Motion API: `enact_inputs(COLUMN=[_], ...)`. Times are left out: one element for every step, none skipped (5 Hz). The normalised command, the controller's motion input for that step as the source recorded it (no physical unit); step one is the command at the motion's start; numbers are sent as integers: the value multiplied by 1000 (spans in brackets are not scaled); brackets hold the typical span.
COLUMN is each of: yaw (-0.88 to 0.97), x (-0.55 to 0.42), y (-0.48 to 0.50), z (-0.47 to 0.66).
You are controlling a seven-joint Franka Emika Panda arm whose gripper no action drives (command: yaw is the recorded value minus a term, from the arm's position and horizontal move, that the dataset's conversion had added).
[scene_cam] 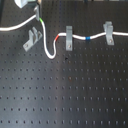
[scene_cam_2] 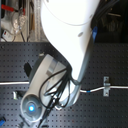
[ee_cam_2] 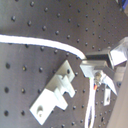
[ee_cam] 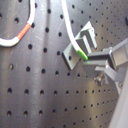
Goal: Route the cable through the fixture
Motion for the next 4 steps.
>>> enact_inputs(yaw=[409,231,120,71], x=[-150,9,24,19], y=[322,292,229,255], z=[68,291,118,71])
